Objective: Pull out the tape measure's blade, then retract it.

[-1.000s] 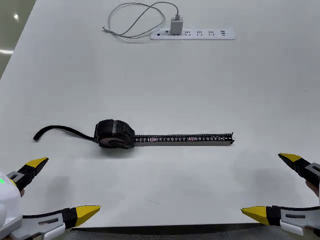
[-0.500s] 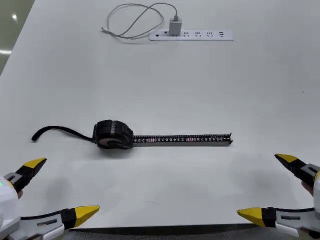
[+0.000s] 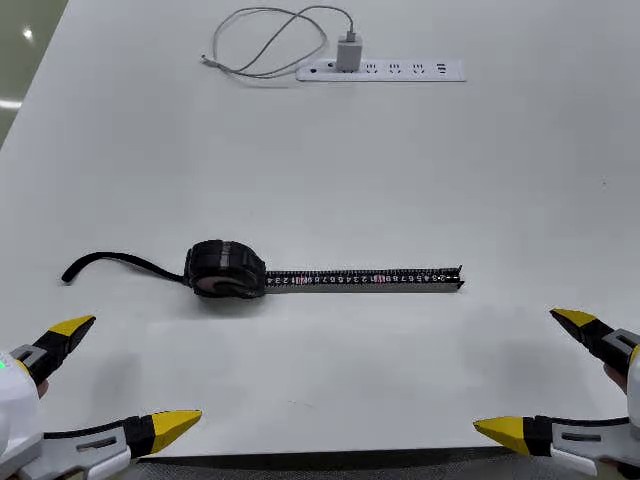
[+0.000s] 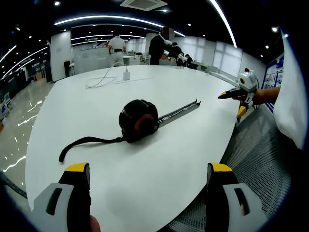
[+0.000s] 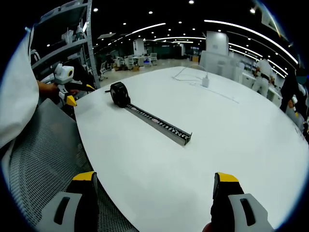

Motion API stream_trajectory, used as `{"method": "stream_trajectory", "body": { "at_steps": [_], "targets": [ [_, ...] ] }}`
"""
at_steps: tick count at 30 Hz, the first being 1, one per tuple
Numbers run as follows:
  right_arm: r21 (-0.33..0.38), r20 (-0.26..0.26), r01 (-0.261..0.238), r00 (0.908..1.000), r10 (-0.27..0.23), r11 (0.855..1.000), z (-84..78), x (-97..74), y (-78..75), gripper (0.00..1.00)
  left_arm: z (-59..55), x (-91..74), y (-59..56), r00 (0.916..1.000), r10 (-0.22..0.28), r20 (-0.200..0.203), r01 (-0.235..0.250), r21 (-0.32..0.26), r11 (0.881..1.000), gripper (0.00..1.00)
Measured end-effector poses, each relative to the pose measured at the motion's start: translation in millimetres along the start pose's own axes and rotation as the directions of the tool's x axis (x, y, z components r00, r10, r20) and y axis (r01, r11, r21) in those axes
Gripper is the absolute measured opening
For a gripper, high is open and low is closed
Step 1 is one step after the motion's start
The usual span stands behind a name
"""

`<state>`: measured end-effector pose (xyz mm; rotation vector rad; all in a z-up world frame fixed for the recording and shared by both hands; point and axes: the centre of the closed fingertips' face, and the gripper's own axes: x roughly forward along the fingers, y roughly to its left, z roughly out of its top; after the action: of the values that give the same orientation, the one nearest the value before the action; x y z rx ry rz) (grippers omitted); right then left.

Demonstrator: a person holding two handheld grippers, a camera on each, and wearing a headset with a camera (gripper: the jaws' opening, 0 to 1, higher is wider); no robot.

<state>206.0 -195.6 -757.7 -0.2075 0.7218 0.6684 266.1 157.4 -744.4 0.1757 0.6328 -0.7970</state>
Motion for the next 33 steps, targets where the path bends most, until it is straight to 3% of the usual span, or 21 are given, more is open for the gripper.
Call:
{"method": "stream_trajectory", "body": {
  "at_steps": [33],
  "targets": [
    [-0.012,-0.003,-0.020,0.9998,0.020,1.000,3.5,4.7,-0.2,0.96,12.6,19.0,-10.2,1.0000,0.006,0.007,-0.006,-0.049,0.999,0.96]
  ]
}}
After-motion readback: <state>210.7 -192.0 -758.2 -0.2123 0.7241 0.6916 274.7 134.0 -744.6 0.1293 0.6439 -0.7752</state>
